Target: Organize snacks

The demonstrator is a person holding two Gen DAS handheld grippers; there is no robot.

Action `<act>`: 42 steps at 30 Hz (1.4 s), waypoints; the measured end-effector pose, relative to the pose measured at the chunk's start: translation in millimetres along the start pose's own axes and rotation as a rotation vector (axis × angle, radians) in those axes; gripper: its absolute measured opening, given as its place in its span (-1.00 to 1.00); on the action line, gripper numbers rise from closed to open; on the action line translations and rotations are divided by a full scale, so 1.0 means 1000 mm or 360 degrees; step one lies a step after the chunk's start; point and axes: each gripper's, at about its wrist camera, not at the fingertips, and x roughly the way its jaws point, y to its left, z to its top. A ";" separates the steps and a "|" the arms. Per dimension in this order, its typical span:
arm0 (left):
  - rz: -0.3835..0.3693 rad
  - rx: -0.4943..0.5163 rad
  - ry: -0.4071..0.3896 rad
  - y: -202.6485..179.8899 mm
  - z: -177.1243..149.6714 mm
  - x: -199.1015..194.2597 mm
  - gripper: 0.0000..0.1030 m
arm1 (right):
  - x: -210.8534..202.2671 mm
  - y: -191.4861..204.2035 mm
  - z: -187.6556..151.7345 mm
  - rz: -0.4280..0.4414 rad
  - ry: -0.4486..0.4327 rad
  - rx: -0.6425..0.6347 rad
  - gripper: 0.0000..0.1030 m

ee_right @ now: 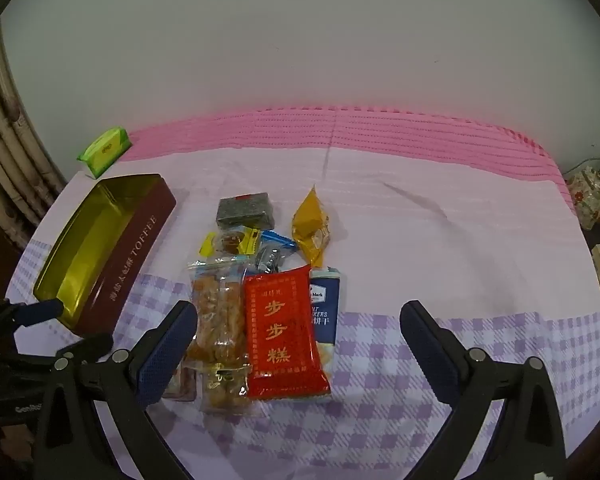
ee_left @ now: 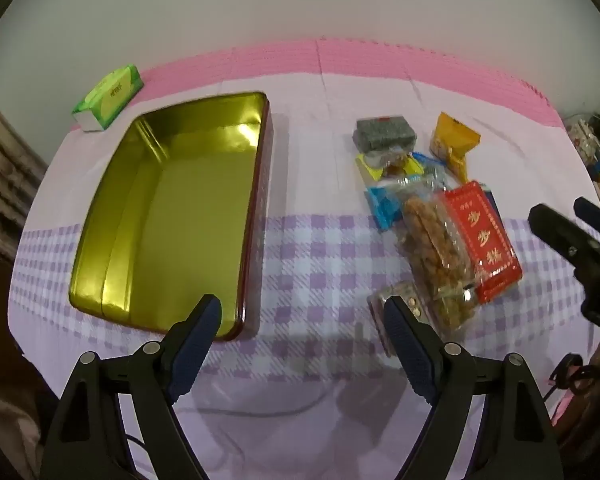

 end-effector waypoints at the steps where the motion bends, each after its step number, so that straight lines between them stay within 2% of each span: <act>1: -0.0002 -0.0004 0.0009 0.001 0.002 0.001 0.62 | 0.002 0.001 0.000 -0.0003 0.0009 0.0006 0.96; 2: 0.0004 -0.0002 -0.0058 0.001 -0.006 -0.001 0.62 | 0.004 0.001 0.000 -0.0004 0.0020 0.0011 0.96; 3: 0.0031 0.0010 -0.0031 -0.002 -0.005 0.001 0.62 | -0.002 -0.002 0.000 0.0040 0.0006 0.0025 0.96; 6: 0.0031 0.0003 -0.0030 -0.003 -0.005 0.000 0.62 | -0.008 -0.001 -0.007 0.0022 -0.0033 0.0011 0.96; 11: 0.0033 -0.0010 -0.0023 -0.001 -0.013 -0.002 0.62 | -0.008 0.000 -0.016 0.0025 0.0034 0.0015 0.96; 23: 0.0048 -0.0014 -0.0018 -0.001 -0.017 0.001 0.62 | -0.006 0.008 -0.020 0.0010 0.0053 -0.0006 0.94; 42: 0.0057 -0.0021 -0.0006 0.005 -0.020 0.008 0.62 | 0.006 0.013 -0.027 0.0017 0.0089 -0.0004 0.65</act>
